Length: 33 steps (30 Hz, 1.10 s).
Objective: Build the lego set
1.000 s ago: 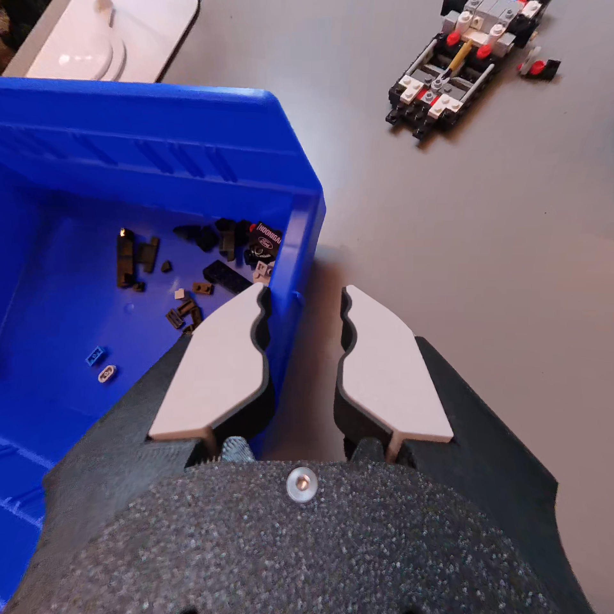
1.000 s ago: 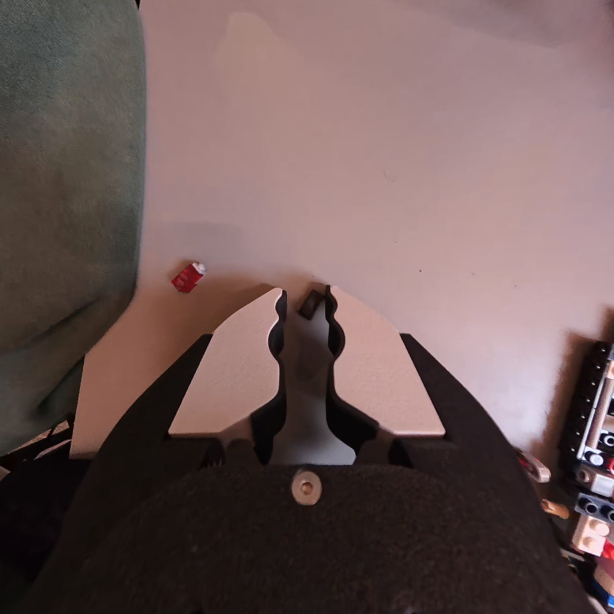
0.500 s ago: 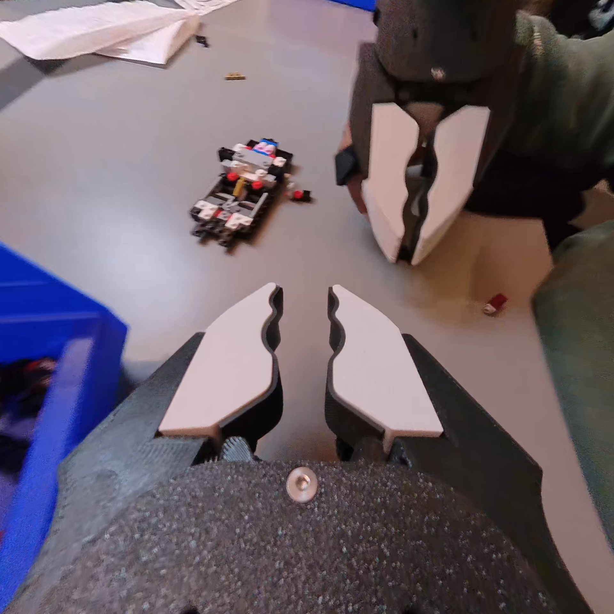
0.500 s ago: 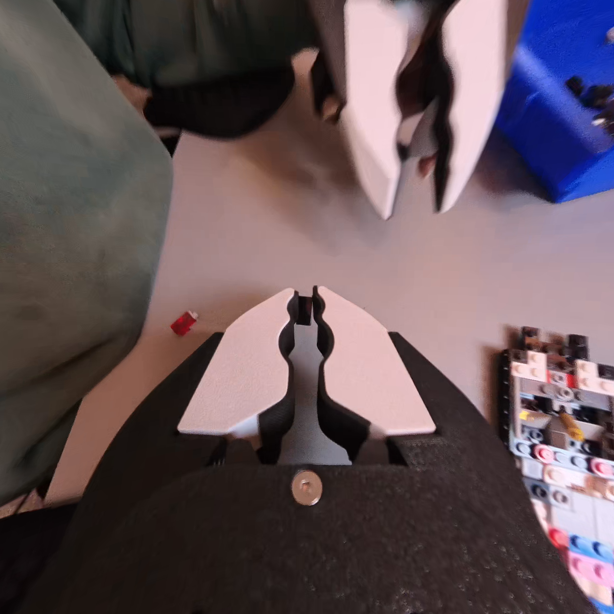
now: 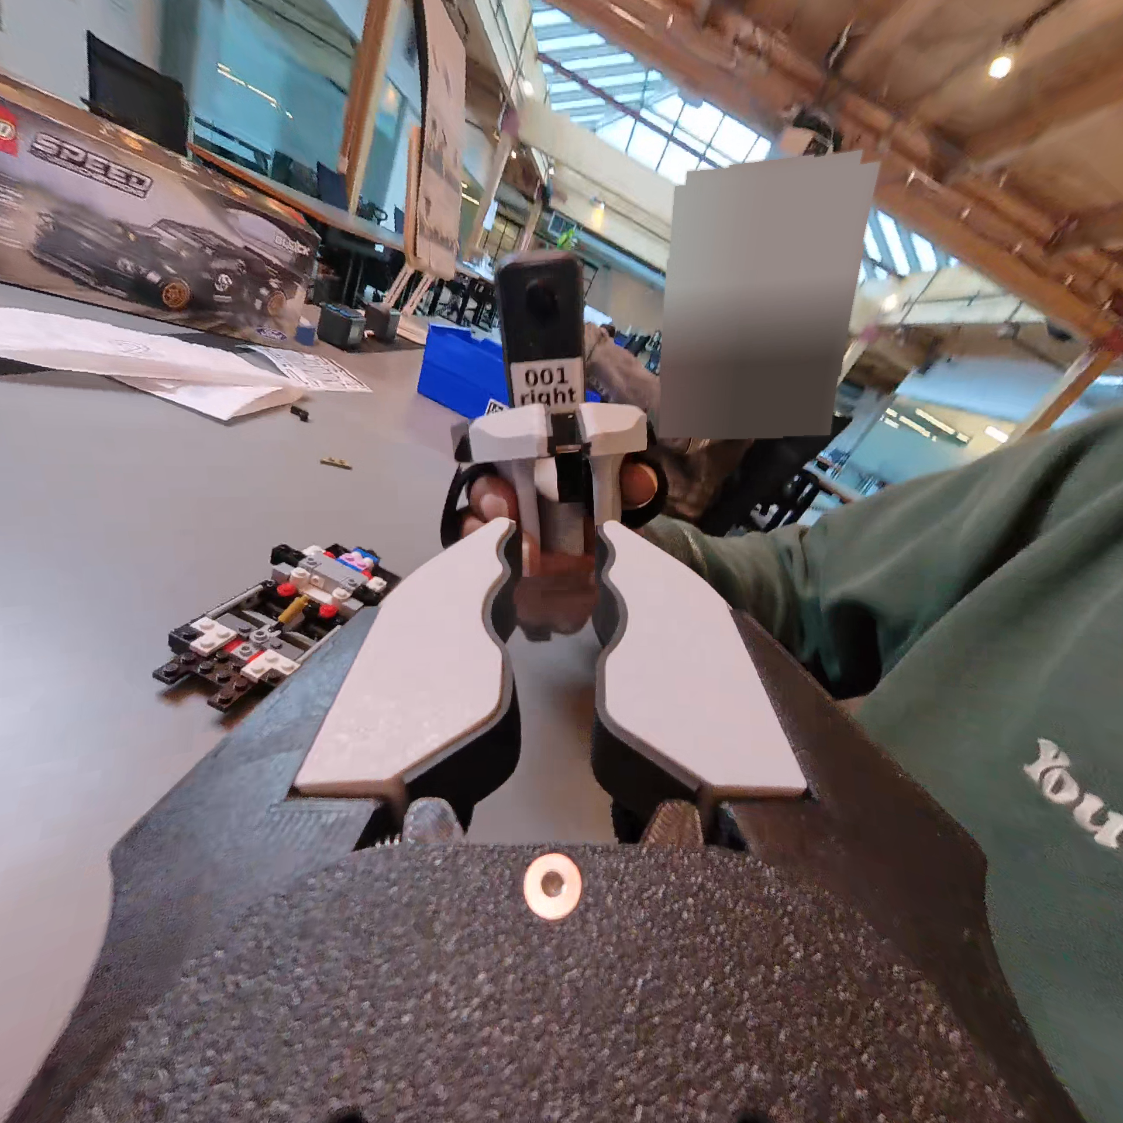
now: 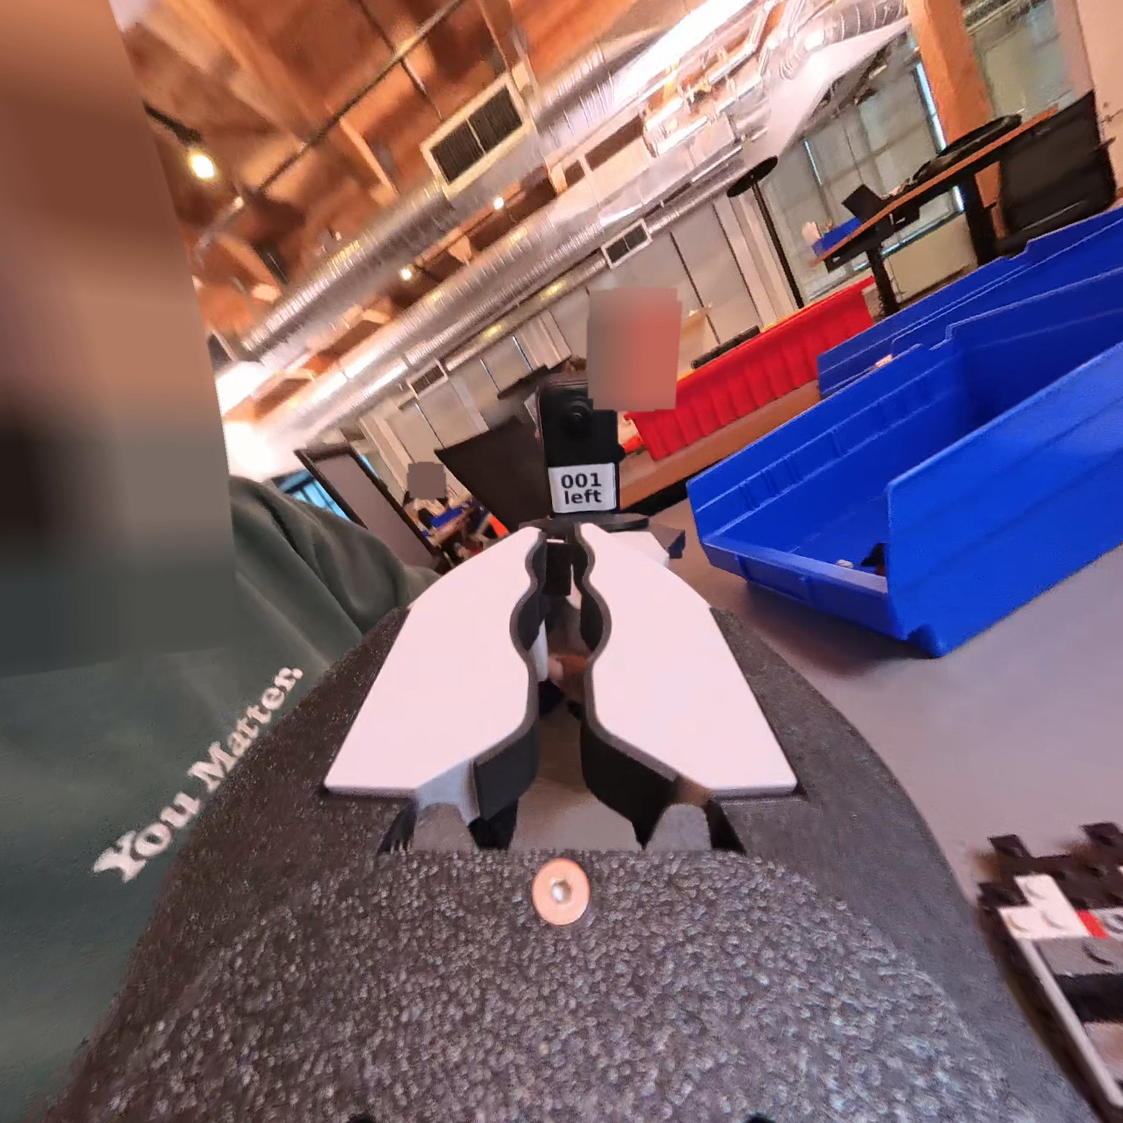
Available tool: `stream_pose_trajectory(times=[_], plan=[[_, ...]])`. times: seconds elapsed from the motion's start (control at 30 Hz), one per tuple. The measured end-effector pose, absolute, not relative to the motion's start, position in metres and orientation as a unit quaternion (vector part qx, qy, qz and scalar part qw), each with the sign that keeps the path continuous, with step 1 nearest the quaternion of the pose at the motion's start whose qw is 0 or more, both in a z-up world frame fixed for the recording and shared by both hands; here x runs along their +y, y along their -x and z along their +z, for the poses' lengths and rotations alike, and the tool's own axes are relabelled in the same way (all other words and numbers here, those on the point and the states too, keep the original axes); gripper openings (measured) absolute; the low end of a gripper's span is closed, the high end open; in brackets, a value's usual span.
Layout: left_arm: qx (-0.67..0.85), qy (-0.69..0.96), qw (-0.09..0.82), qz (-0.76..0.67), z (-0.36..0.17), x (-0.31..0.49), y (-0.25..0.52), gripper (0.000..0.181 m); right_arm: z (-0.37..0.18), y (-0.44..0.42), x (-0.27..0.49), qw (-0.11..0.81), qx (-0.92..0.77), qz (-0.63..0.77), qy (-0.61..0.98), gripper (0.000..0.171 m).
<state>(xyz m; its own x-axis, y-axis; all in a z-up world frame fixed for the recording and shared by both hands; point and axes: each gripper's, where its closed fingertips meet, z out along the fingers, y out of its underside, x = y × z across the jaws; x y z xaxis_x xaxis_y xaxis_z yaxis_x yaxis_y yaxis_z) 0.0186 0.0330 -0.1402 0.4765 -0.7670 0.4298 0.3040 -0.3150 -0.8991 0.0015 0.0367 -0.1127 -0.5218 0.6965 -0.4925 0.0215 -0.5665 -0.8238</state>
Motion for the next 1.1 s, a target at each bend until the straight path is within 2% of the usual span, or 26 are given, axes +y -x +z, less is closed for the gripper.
stream_pose_trajectory(times=[0.27, 0.37, 0.63, 0.8, 0.97, 1.1], plan=[[0.163, 0.647, 0.57, -0.479, -0.133, 0.033, -0.01, 0.008, -0.122, 0.006, 0.033, 0.205, -0.407, 0.769, 0.449, 0.008], [0.173, 0.66, 0.566, -0.462, -0.138, 0.034, -0.011, 0.013, -0.124, 0.007, 0.03, 0.202, -0.411, 0.767, 0.449, 0.008], [0.192, 0.658, 0.546, -0.481, -0.135, 0.026, -0.013, 0.008, -0.119, 0.001, 0.026, 0.191, -0.419, 0.775, 0.433, 0.007], [0.137, 0.631, 0.561, -0.518, -0.119, 0.03, 0.017, 0.008, -0.111, -0.014, 0.034, 0.212, -0.434, 0.772, 0.414, 0.007], [0.142, 0.654, 0.591, -0.45, -0.12, 0.036, 0.033, 0.008, -0.114, -0.013, 0.035, 0.225, -0.447, 0.756, 0.422, 0.007], [0.115, 0.752, 0.616, -0.205, -0.148, 0.067, 0.093, 0.008, -0.123, -0.008, 0.031, 0.225, -0.465, 0.739, 0.434, 0.007]])
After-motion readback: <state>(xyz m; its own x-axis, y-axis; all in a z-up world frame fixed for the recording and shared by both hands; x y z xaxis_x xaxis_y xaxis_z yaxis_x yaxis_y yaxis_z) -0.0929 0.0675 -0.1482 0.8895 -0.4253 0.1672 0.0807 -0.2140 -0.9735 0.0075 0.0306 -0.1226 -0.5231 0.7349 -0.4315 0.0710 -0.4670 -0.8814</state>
